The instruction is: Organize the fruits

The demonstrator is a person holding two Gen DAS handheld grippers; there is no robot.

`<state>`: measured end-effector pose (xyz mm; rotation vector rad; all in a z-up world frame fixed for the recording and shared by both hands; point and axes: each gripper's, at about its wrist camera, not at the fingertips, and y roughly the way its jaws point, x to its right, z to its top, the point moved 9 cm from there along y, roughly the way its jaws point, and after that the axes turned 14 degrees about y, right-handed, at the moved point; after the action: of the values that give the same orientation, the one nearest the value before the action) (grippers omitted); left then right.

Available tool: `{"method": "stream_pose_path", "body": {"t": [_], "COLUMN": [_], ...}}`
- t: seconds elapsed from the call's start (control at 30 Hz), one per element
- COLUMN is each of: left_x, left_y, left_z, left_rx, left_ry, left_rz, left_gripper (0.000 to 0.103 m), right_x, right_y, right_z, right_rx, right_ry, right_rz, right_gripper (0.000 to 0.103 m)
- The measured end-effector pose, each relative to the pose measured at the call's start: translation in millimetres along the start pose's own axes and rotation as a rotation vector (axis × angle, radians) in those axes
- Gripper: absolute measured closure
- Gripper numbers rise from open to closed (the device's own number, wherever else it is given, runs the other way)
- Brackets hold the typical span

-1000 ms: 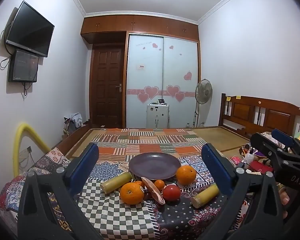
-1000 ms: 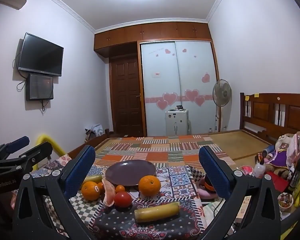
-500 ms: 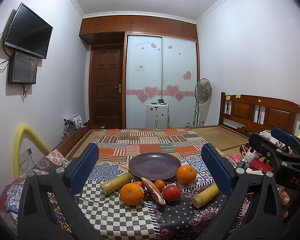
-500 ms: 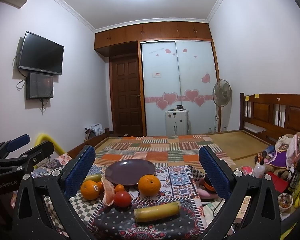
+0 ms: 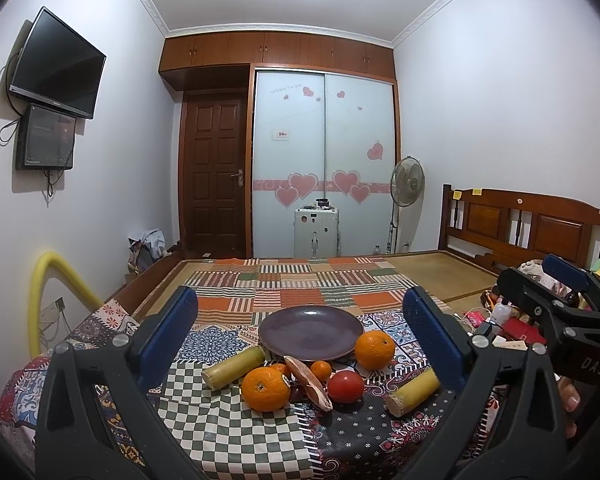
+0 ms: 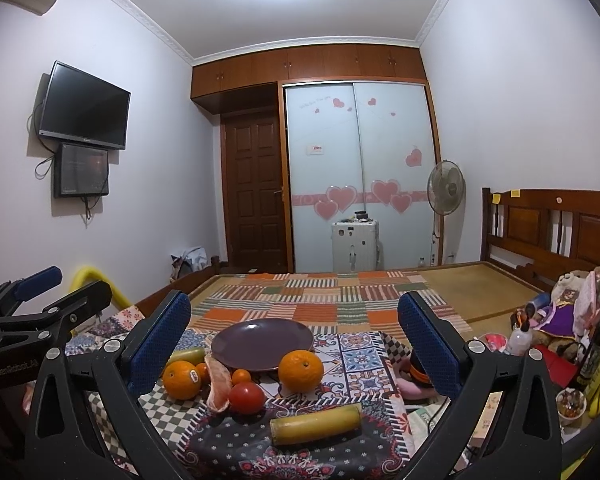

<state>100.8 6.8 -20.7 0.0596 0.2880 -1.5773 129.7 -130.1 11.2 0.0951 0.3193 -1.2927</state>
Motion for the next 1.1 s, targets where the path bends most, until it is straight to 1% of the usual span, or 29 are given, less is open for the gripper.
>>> {"method": "stream_pose_path", "body": {"t": [1.1], "left_x": [1.4], "left_y": [1.5], "left_z": [4.6], "left_rx": [0.008], "left_ry": [0.007], "left_rz": [0.005], "left_gripper": [0.000], "right_x": [-7.1], "right_y": [1.3], "right_z": [-1.7], "right_rx": [-0.006], "right_ry": [-0.008], "right_rz": [0.009], "right_gripper": [0.000]}}
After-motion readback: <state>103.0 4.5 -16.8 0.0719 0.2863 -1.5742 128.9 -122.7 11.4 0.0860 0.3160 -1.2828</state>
